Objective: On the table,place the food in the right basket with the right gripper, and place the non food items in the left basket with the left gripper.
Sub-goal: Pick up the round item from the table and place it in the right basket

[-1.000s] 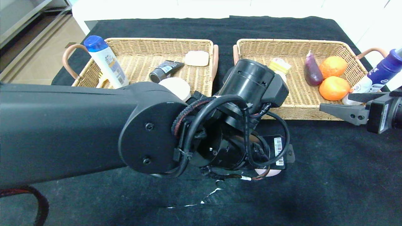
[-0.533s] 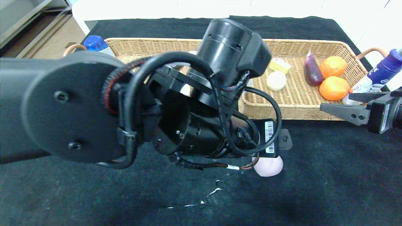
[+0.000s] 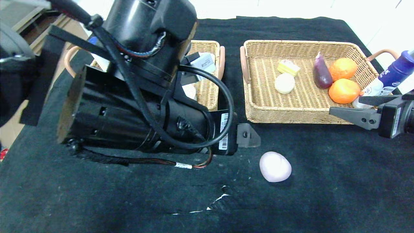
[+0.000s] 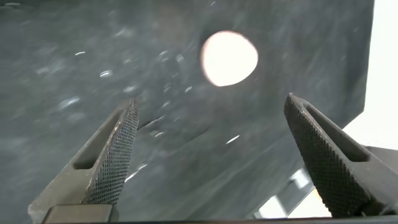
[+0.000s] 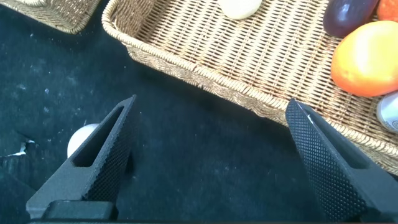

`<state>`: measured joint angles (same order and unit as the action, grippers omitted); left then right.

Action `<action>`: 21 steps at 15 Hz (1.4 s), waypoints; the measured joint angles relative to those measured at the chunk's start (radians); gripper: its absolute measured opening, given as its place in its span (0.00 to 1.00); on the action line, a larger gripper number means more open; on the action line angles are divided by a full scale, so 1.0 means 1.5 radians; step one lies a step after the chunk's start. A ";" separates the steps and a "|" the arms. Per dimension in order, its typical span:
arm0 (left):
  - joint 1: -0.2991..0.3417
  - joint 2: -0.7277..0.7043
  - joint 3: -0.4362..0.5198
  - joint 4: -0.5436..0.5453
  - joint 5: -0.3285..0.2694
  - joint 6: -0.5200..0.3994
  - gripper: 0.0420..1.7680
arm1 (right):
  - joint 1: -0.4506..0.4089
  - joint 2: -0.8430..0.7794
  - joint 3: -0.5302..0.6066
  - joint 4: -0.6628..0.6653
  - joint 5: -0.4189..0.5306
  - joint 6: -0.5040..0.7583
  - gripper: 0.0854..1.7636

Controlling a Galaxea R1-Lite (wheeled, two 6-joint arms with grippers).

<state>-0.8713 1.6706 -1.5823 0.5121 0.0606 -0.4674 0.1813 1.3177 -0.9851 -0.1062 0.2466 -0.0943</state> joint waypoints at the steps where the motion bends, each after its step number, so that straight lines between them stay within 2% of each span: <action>1: 0.008 -0.015 0.017 -0.001 -0.001 0.015 0.96 | 0.001 0.001 0.000 0.000 0.000 0.000 0.97; 5: 0.049 -0.075 0.092 -0.014 -0.008 0.075 0.96 | 0.001 0.002 0.001 0.000 0.000 0.000 0.97; 7: 0.078 -0.108 0.144 -0.053 -0.018 0.118 0.96 | 0.001 0.003 0.002 0.000 0.000 0.000 0.97; 11: 0.146 -0.185 0.263 -0.138 -0.115 0.212 0.97 | 0.006 0.005 0.004 0.001 0.000 0.000 0.97; 13: 0.177 -0.219 0.311 -0.185 -0.141 0.238 0.97 | 0.009 0.006 0.005 0.001 -0.001 0.000 0.97; 15: 0.200 -0.248 0.345 -0.209 -0.145 0.275 0.97 | 0.013 0.008 0.007 0.000 -0.001 0.000 0.97; 18: 0.212 -0.272 0.368 -0.211 -0.140 0.303 0.97 | 0.023 0.010 0.011 0.001 -0.003 0.000 0.97; 21: 0.229 -0.284 0.396 -0.212 -0.140 0.367 0.97 | 0.029 0.012 0.014 0.001 -0.004 0.000 0.97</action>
<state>-0.5281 1.2449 -0.9889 0.1934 -0.1496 0.0832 0.2251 1.3353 -0.9634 -0.1049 0.2413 -0.0938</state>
